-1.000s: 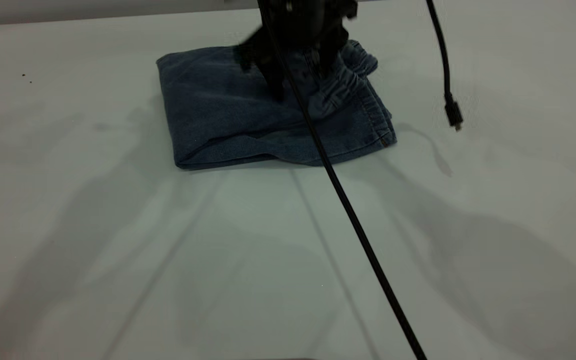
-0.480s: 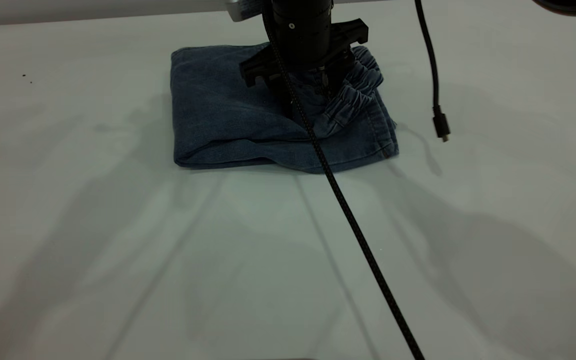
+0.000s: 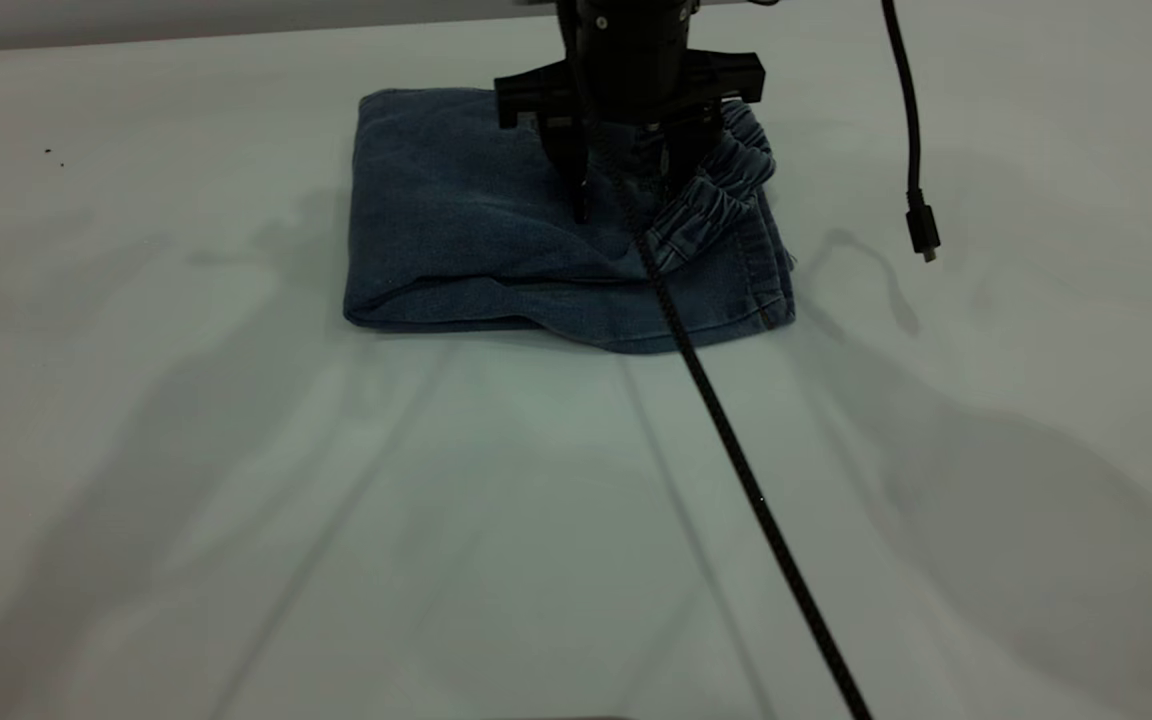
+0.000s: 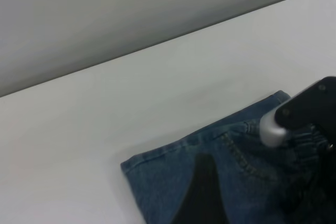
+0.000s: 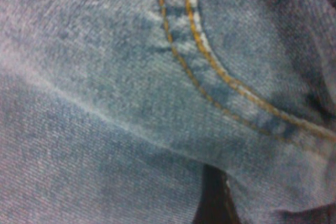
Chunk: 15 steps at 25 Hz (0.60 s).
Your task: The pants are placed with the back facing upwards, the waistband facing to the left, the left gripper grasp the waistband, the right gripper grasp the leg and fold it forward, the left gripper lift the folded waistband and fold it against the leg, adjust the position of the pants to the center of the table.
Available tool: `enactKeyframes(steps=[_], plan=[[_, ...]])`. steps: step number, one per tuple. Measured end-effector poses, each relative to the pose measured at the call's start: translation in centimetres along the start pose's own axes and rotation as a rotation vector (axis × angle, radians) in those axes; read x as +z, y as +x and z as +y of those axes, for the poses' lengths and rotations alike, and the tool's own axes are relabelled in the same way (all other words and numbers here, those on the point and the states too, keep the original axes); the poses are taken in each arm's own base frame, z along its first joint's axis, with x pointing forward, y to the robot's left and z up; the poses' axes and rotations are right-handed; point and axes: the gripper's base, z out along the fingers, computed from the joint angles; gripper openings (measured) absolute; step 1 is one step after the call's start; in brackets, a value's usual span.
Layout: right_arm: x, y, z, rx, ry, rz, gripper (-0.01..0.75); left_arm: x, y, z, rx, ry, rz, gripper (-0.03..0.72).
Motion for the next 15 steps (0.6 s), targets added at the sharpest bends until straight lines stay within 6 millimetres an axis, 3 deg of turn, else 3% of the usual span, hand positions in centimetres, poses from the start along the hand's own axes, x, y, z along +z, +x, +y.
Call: enactKeyframes(steps=[6, 9, 12, 15], plan=[[-0.7, -0.6, -1.1, 0.054, -0.062, 0.024, 0.423, 0.0, 0.0, 0.0, 0.001, 0.0, 0.001, 0.559], [-2.4, -0.7, -0.9, 0.0, -0.072, 0.007, 0.423, -0.1, -0.1, 0.0, 0.007, 0.0, -0.004, 0.559], [-7.0, -1.0, -0.5, -0.076, -0.091, -0.061, 0.423, -1.6, -0.7, -0.2, 0.022, 0.009, -0.003, 0.559], [-13.2, -1.1, -0.1, -0.172, -0.124, -0.173, 0.423, -4.9, -2.0, -0.6, 0.039, 0.028, -0.012, 0.559]])
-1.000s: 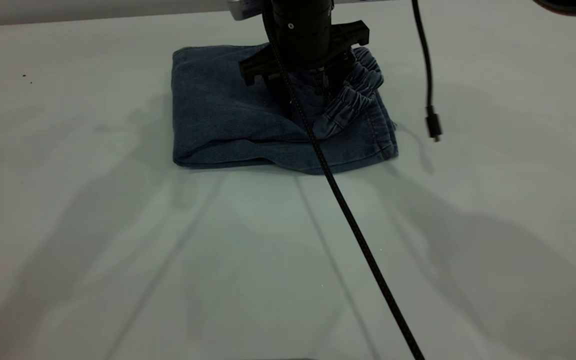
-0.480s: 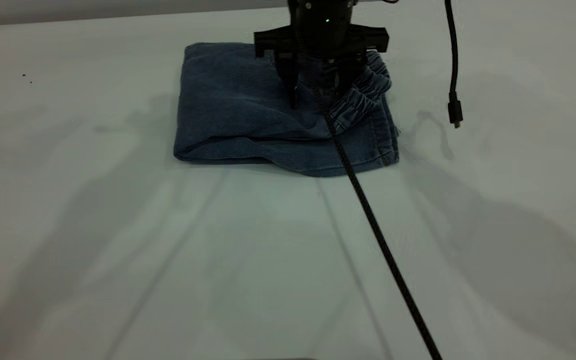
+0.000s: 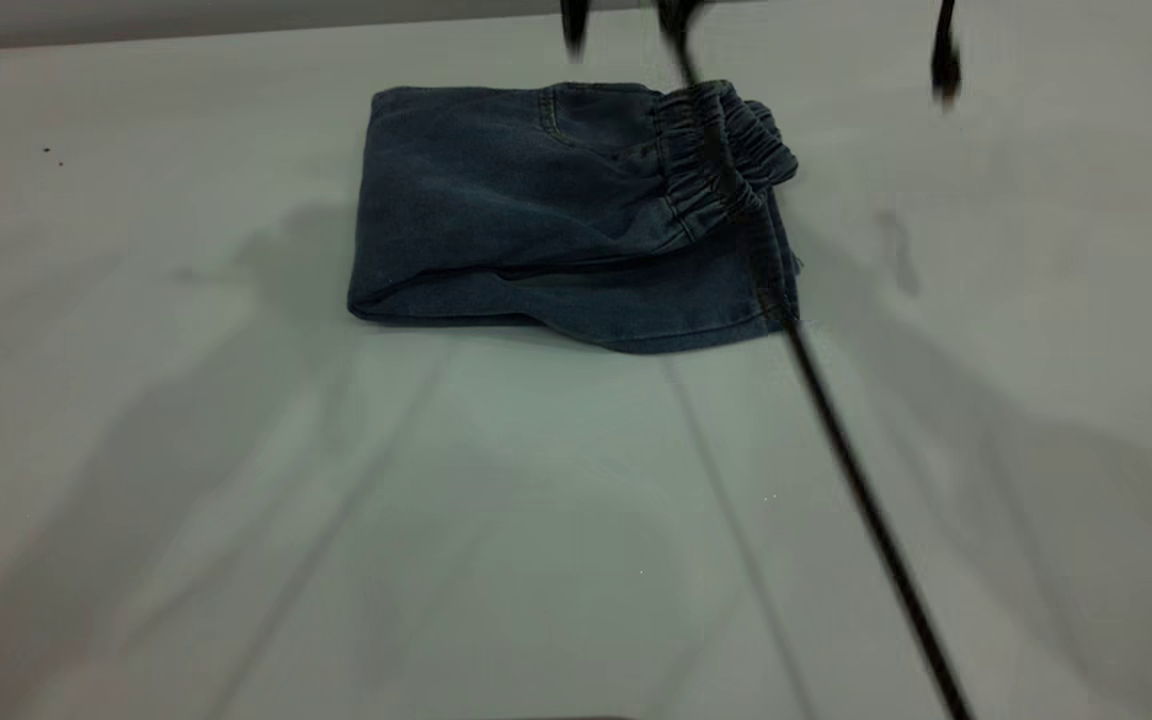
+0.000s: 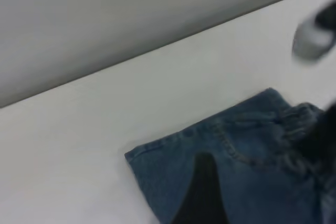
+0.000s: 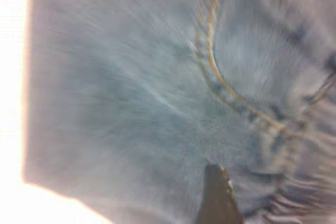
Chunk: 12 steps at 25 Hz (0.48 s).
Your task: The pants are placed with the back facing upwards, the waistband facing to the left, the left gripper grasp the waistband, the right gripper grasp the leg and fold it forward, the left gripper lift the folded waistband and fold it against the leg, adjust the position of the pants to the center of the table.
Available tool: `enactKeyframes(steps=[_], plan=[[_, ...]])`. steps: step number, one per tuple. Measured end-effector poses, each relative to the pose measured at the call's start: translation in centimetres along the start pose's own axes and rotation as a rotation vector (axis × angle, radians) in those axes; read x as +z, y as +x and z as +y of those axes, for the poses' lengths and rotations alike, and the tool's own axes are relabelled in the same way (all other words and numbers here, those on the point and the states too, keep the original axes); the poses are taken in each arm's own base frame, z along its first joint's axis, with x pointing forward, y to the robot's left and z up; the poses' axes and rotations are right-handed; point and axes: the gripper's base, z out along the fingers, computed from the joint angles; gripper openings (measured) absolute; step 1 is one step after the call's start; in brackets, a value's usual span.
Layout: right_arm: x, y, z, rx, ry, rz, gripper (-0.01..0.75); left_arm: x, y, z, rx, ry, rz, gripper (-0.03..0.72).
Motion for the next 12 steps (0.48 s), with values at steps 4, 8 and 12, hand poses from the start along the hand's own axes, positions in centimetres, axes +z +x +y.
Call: enactKeyframes(steps=[4, 8, 12], plan=[[-9.0, -0.5, 1.5, -0.12, -0.032, -0.156, 0.423, -5.5, -1.3, -0.6, 0.04, 0.024, 0.013, 0.559], [-18.9, 0.7, 2.5, -0.211, -0.048, -0.332, 0.423, -12.0, -2.1, -1.2, 0.067, 0.035, -0.011, 0.559], [-26.7, 3.7, 2.8, -0.251, -0.043, -0.451, 0.423, -17.8, -1.9, -1.6, 0.077, 0.034, -0.029, 0.559]])
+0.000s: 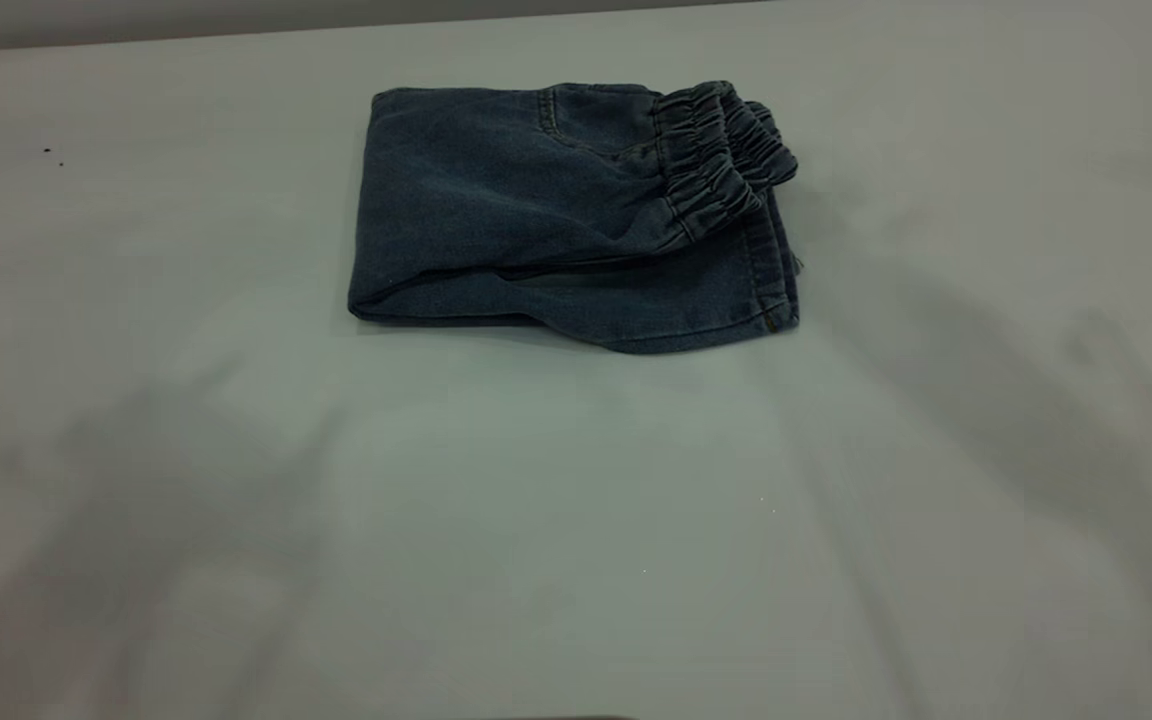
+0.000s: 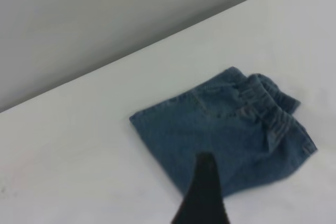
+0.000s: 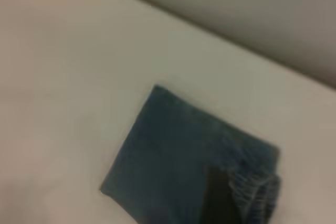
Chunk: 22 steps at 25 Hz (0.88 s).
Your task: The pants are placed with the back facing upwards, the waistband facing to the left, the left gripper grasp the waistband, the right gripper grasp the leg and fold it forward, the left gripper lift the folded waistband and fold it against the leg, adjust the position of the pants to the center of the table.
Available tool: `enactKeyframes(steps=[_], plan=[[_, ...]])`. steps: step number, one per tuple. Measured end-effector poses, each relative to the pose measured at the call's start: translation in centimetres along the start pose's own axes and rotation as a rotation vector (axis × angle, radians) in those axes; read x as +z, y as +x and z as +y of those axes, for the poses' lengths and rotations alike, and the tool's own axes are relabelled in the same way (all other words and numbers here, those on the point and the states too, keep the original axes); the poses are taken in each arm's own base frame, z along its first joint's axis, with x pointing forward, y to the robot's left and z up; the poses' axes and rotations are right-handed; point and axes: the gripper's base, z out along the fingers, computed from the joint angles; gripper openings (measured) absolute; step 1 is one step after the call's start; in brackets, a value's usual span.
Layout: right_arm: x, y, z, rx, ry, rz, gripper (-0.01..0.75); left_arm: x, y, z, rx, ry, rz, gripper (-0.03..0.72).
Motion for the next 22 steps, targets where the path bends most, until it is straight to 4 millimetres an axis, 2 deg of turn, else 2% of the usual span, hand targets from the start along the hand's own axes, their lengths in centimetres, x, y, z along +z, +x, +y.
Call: enactKeyframes(steps=[3, 6, 10, 13, 17, 22], plan=[[-5.2, 1.1, 0.4, -0.012, 0.017, -0.037, 0.423, -3.5, 1.0, 0.0, 0.003, -0.047, 0.044, 0.559], [-8.2, 3.4, 0.4, -0.019, 0.045, -0.016, 0.423, -6.7, 2.3, 0.4, -0.016, -0.133, 0.105, 0.559], [-9.8, 7.7, 0.1, -0.024, 0.081, 0.071, 0.423, -9.0, 4.1, 0.8, -0.046, -0.215, 0.192, 0.559], [-10.2, 11.3, -0.1, -0.019, 0.086, 0.148, 0.423, -9.0, 5.0, 0.8, -0.064, -0.222, 0.207, 0.559], [-10.4, 16.5, -0.4, -0.009, 0.091, 0.25, 0.423, -7.1, 7.4, 0.8, -0.087, -0.22, 0.308, 0.559], [-9.9, 23.6, -0.8, 0.012, 0.097, 0.384, 0.423, -4.3, 12.1, 0.5, -0.122, -0.186, 0.487, 0.559]])
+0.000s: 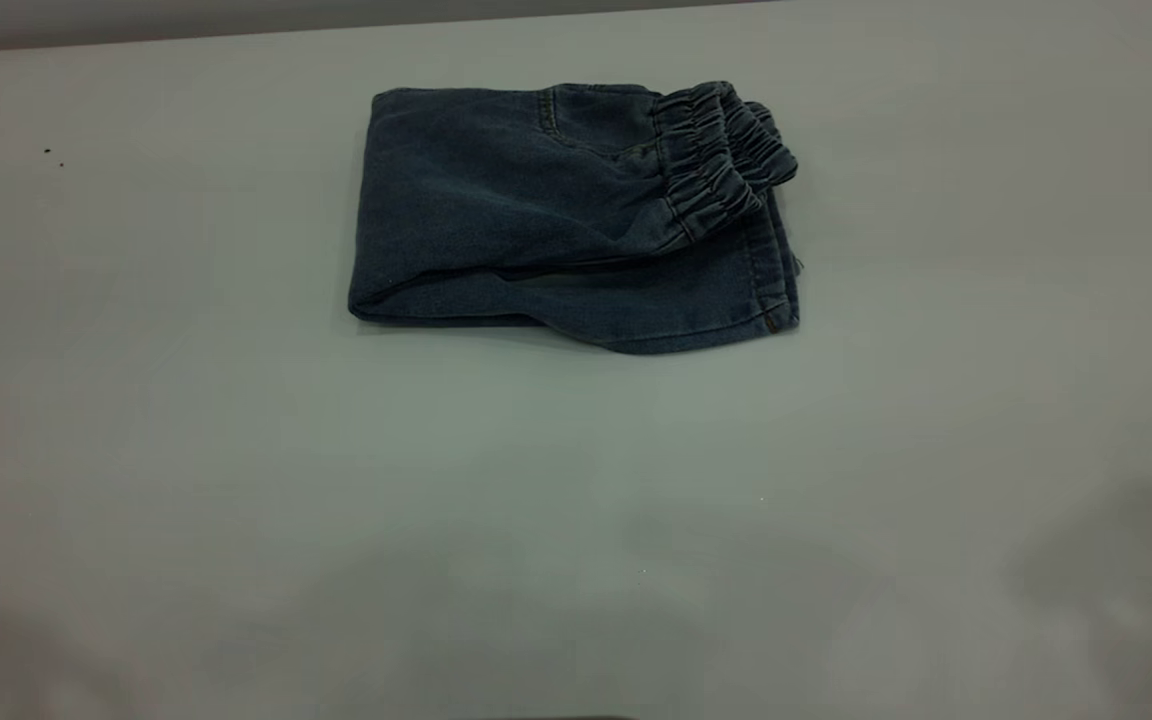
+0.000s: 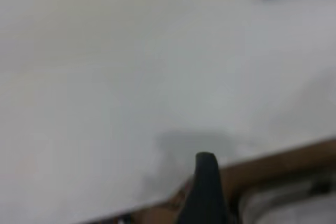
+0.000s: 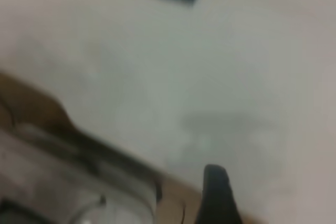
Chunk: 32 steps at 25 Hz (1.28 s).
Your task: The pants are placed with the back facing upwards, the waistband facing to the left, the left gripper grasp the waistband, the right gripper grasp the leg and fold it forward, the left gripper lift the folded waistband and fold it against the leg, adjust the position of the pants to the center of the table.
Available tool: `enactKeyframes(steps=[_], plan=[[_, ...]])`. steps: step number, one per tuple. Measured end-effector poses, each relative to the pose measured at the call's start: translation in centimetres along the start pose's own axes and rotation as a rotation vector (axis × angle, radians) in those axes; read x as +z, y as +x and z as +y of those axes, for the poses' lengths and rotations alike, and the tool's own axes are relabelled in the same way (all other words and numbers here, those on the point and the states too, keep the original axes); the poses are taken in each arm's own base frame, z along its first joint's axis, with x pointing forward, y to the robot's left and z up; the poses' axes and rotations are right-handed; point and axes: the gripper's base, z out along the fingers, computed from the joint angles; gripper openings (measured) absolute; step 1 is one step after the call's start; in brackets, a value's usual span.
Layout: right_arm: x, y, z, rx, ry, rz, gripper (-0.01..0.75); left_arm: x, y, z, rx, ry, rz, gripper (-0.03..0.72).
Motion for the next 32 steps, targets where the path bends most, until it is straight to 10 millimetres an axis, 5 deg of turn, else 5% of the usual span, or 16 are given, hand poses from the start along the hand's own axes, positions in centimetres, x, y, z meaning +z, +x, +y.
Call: enactKeyframes(steps=[5, 13, 20, 32], plan=[[2.8, 6.7, -0.3, 0.025, -0.004, 0.069, 0.423, 3.3, 3.6, -0.5, -0.014, 0.037, 0.147, 0.558], [4.2, 13.5, -0.4, 0.058, -0.021, -0.066, 0.423, 5.4, 7.7, -0.8, -0.038, 0.068, 0.128, 0.558], [3.3, 15.2, -0.4, 0.065, -0.035, -0.227, 0.423, 4.9, 9.5, -0.8, -0.061, 0.08, 0.092, 0.558], [3.1, 15.6, -0.4, 0.064, -0.038, -0.262, 0.423, 4.0, 10.3, -0.7, -0.071, 0.091, 0.032, 0.558]])
